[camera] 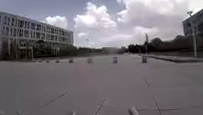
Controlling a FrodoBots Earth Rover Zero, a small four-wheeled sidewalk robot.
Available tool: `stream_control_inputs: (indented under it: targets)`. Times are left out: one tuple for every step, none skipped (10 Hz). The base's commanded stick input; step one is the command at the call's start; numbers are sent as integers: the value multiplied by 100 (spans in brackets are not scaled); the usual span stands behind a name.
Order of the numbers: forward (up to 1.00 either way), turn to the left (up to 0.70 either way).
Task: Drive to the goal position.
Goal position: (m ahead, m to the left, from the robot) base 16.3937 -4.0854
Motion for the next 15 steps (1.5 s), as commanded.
stream_control_inputs:
  targets:
    - [70,-35]
    - [70,-35]
    - [70,-35]
    - [70,-35]
    - [70,-5]
    - [70,0]
    - [70,0]
    - [70,0]
    - [70,0]
    - [70,0]
    - [70,0]
    - [70,0]
    - [70,0]
    - [70,0]
    - [70,0]
